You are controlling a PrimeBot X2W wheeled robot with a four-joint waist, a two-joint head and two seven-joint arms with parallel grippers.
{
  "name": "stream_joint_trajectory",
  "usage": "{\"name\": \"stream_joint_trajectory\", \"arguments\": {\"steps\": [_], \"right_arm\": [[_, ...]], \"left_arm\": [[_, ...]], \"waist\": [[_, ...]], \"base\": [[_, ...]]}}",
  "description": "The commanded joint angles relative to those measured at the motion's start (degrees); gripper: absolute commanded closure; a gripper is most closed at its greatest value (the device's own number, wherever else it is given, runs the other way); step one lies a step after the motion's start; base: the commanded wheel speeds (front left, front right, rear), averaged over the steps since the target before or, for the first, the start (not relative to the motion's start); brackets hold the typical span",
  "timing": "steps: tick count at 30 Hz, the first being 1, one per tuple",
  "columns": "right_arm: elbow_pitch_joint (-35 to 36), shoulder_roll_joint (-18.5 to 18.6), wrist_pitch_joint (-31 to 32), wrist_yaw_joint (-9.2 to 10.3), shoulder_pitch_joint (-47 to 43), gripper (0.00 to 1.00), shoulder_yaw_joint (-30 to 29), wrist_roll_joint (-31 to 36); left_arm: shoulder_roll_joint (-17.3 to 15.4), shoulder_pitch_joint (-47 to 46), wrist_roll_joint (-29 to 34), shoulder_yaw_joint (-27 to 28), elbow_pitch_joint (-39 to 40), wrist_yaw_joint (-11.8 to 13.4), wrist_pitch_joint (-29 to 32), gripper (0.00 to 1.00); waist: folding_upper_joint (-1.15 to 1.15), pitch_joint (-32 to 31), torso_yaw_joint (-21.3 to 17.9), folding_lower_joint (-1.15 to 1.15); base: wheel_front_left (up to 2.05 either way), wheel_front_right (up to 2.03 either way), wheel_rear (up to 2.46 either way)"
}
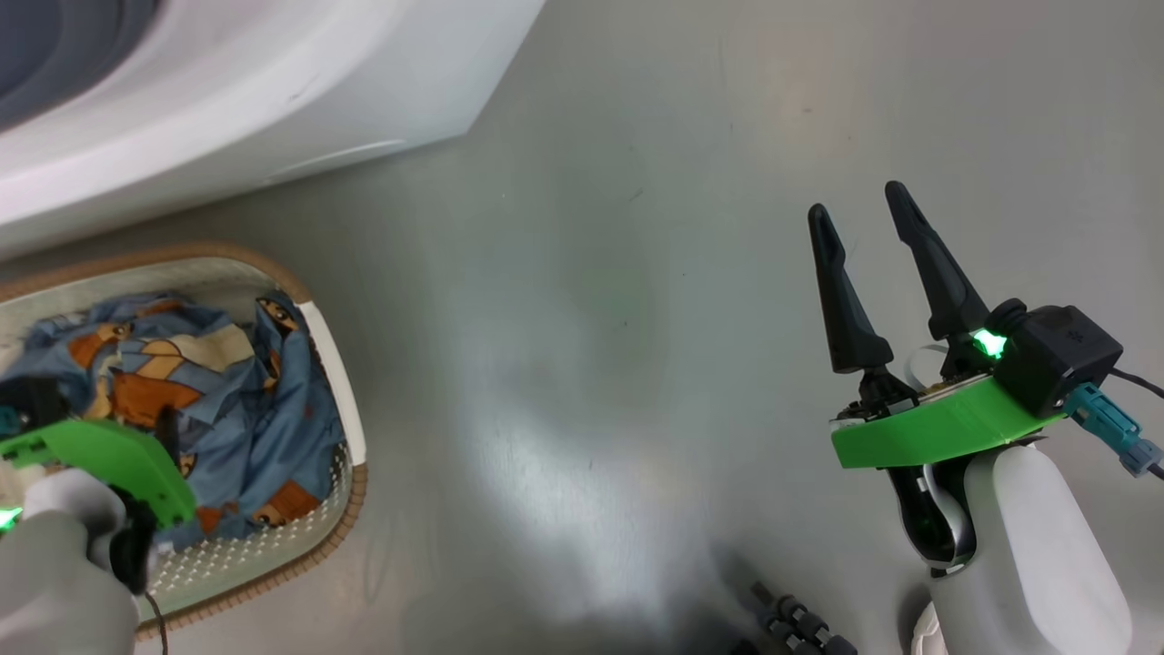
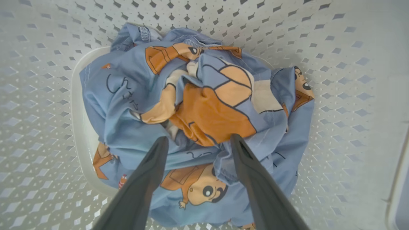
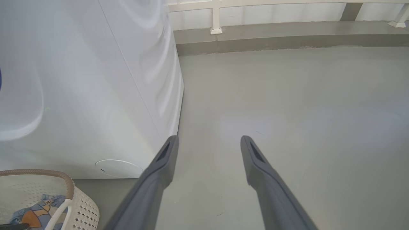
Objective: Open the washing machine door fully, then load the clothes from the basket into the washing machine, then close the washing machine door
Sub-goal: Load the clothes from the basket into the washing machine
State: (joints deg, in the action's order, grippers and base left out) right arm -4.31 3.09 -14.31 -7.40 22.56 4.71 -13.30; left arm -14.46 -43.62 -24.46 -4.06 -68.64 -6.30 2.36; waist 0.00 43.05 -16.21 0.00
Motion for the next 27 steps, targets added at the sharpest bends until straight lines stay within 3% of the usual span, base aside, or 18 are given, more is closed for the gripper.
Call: {"name": "stream_joint_trajectory", "arguments": {"steps": [1, 21, 22, 23, 24, 27], "right_arm": [[1.54, -0.21, -0.69, -0.09, -0.28, 0.0, 1.01, -0.15], [3.04, -0.21, -0.69, -0.09, 0.06, 0.0, 0.56, 0.17], [3.24, -0.21, -0.69, -0.09, -0.13, 0.0, -0.14, 0.4], [3.16, -0.21, -0.69, -0.09, -0.28, 0.0, -0.43, 0.6], [2.92, -0.21, -0.69, -0.09, -0.52, 0.0, -0.96, 0.84], [2.11, -0.21, -0.69, -0.09, -0.75, 0.0, -1.33, 1.32]], "left_arm": [[-2.05, -0.06, -0.86, 1.34, -0.19, -0.29, -0.72, 0.0], [-2.09, -5.98, -2.25, -1.82, -3.06, -1.14, -1.94, 0.0], [-1.64, -6.13, -2.11, -3.25, -3.26, -1.16, -2.82, 0.11], [-1.33, -6.14, -2.17, -3.93, -3.29, -1.17, -3.47, 0.83], [-0.76, -5.78, -2.53, -4.61, -3.4, -1.17, -4.9, 1.0], [0.54, -4.67, -4.24, -4.4, -3.63, -1.18, -8.09, 1.0]], "waist": [[0.0, 0.94, -0.15, 0.0], [0.0, 5.88, -1.2, 0.0], [0.0, 6.18, -0.98, 0.0], [0.0, 6.03, -0.71, 0.0], [0.0, 5.26, -0.12, 0.0], [0.0, 2.73, 1.35, 0.0]], "base": [[0.0, 0.0, 0.0], [0.0, 0.0, 0.0], [0.0, 0.0, 0.0], [0.0, 0.0, 0.0], [0.0, 0.0, 0.0], [0.0, 0.0, 0.0]]}}
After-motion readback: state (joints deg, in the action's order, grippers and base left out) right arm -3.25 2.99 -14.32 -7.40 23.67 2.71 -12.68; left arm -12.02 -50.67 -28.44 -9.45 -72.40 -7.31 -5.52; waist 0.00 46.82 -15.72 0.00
